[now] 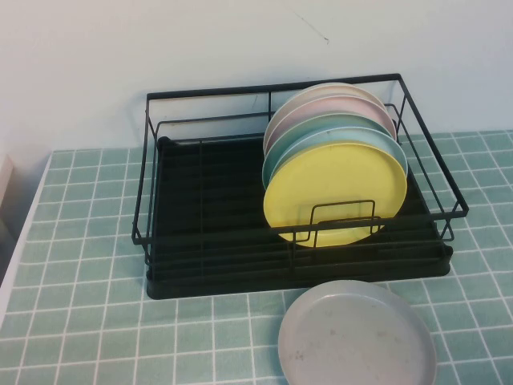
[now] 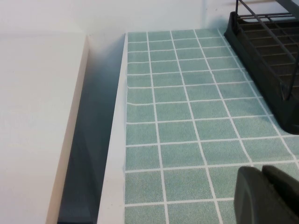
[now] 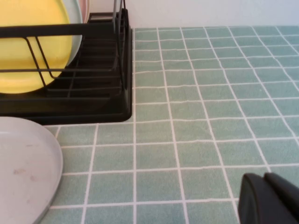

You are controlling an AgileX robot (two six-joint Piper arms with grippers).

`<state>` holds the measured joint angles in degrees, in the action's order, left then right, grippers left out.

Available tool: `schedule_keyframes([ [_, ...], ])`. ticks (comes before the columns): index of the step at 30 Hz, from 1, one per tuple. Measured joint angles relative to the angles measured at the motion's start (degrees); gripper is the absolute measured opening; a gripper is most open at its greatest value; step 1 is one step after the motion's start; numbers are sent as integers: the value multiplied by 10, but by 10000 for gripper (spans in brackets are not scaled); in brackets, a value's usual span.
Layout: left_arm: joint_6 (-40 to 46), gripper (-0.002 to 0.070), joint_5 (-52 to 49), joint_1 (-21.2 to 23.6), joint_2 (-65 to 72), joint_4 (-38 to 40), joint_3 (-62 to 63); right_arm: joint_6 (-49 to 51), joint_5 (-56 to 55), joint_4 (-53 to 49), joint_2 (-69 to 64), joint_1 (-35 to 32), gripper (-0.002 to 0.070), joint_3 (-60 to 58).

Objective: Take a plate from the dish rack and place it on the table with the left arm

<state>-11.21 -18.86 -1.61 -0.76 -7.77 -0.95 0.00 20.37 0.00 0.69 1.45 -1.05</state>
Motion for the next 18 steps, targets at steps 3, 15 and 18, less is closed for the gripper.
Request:
schedule_keyframes([
  [3,0,-3,0,0,0,0,0,0,0,0,0,0,-1,0],
  [15,10,-3,0,0,0,0,0,0,0,0,0,0,-1,0],
  [18,11,-3,0,0,0,0,0,0,0,0,0,0,-1,0],
])
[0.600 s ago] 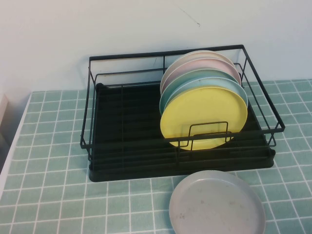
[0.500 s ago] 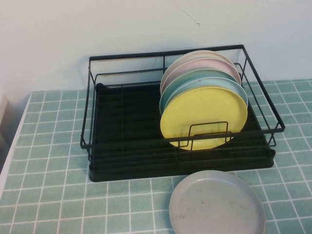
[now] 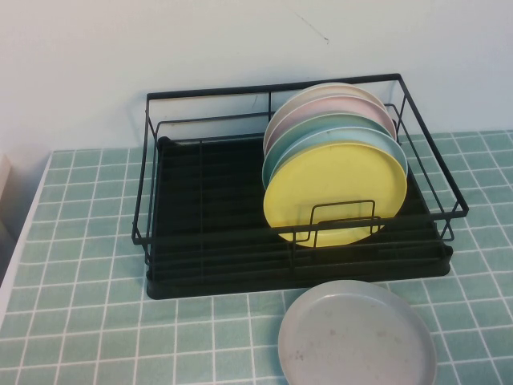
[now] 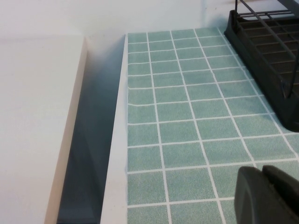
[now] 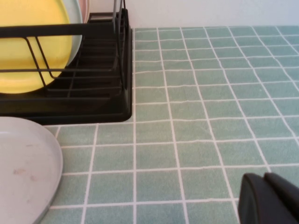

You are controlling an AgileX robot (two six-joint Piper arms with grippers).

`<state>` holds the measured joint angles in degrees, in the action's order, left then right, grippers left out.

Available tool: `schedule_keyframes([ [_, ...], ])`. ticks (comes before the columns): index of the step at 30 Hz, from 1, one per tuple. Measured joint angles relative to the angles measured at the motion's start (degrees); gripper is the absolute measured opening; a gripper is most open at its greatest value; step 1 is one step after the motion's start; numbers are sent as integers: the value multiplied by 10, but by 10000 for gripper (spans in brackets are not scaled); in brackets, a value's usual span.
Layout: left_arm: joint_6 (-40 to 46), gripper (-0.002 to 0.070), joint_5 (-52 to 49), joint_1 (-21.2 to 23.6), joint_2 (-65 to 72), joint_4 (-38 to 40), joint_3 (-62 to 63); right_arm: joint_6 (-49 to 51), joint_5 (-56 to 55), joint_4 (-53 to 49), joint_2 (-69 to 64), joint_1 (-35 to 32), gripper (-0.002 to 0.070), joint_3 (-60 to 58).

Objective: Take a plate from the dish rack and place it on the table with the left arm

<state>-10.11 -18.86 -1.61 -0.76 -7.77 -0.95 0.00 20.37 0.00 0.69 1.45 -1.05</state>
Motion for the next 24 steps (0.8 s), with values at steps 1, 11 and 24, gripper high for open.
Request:
schedule_keyframes([
  [1,0,-3,0,0,0,0,0,0,0,0,0,0,-1,0],
  [11,0,-3,38,0,0,-1,-4,0,0,0,0,0,-1,0],
  [24,-14,-3,258,0,0,1,-3,0,0,0,0,0,-1,0],
])
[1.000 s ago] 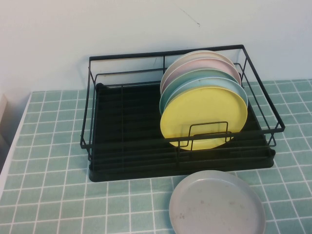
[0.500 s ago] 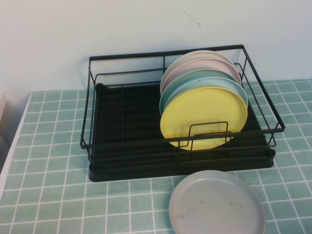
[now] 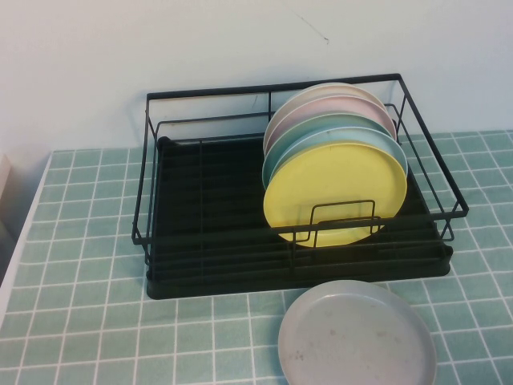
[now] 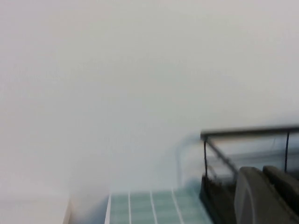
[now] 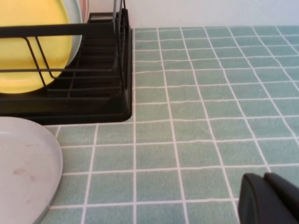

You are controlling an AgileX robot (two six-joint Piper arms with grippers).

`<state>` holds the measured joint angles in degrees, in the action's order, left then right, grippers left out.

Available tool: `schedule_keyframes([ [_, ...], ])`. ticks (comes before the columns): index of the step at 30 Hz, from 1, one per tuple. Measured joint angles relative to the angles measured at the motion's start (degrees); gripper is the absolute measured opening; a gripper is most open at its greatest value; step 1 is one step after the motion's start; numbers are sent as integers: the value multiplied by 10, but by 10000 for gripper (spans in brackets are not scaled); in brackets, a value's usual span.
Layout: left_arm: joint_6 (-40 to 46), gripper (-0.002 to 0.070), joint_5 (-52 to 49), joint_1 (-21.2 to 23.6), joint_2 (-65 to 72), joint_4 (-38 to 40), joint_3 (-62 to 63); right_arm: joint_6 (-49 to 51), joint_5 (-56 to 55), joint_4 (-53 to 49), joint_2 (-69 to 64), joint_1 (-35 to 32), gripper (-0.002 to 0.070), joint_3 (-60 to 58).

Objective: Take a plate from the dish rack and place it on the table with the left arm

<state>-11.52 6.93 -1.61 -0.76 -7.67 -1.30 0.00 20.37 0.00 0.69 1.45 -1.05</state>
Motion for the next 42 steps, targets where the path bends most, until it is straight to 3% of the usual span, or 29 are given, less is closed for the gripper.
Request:
schedule_keyframes([
  [8,-5,-3,272,0,0,-22,0,0,0,0,0,0,-1,0],
  [13,-8,-3,349,0,0,-50,0,0,0,0,0,0,-1,0],
  [17,-32,-3,417,0,0,-23,0,0,0,0,0,0,-1,0],
  [20,-72,-3,422,0,0,-15,19,0,0,0,0,0,-1,0],
  [23,-141,-3,329,0,-1,-26,83,0,0,0,0,0,-1,0],
  [27,-280,-3,93,0,4,-134,196,0,0,0,0,0,-1,0],
  [31,-403,-3,-14,0,54,-288,263,0,0,0,0,0,-1,0],
  [36,-502,-3,6,0,135,-420,296,0,0,0,0,0,-1,0],
  [42,-603,-3,92,-1,257,-648,321,0,0,0,0,0,-1,0],
])
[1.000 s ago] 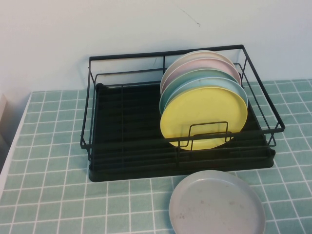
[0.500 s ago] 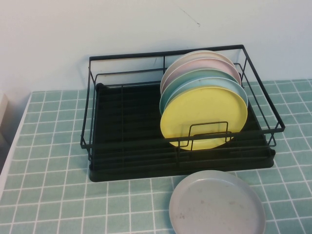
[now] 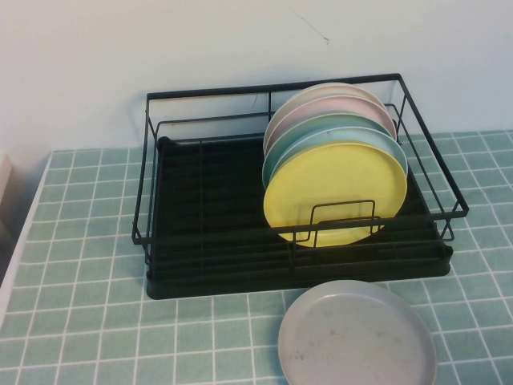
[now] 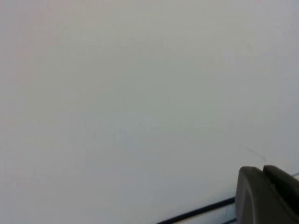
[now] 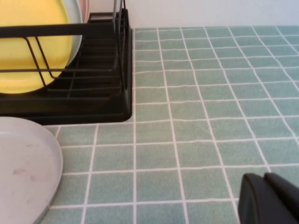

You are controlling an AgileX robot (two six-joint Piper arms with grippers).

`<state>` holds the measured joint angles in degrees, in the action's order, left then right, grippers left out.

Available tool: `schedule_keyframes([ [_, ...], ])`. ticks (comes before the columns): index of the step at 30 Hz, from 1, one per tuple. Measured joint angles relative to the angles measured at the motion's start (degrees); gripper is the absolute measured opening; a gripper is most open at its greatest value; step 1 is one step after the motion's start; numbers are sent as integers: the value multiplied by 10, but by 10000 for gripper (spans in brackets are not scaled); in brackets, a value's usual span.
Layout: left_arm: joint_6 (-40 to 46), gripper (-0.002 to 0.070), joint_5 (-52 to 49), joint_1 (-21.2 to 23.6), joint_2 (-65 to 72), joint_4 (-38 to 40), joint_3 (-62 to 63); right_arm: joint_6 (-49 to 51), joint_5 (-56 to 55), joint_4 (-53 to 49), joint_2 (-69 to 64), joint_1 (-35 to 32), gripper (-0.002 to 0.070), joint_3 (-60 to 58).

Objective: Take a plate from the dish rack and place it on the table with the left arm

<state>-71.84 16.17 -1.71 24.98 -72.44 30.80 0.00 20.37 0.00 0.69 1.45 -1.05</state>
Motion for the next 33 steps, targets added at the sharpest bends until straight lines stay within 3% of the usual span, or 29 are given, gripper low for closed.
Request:
schedule_keyframes([
  [4,-22,-3,-1,1,74,-59,34,0,0,0,0,0,-1,0],
  [8,-20,-3,-84,1,117,-62,76,0,0,0,0,0,-1,0],
  [16,0,-3,-409,1,147,-19,111,0,0,0,0,0,-1,0],
  [20,160,-3,-522,1,146,169,113,0,0,0,0,0,-1,0],
  [28,592,-3,-559,1,146,633,113,0,0,0,0,0,-1,0],
  [33,702,-3,-514,1,146,760,113,0,0,0,0,0,-1,0],
])
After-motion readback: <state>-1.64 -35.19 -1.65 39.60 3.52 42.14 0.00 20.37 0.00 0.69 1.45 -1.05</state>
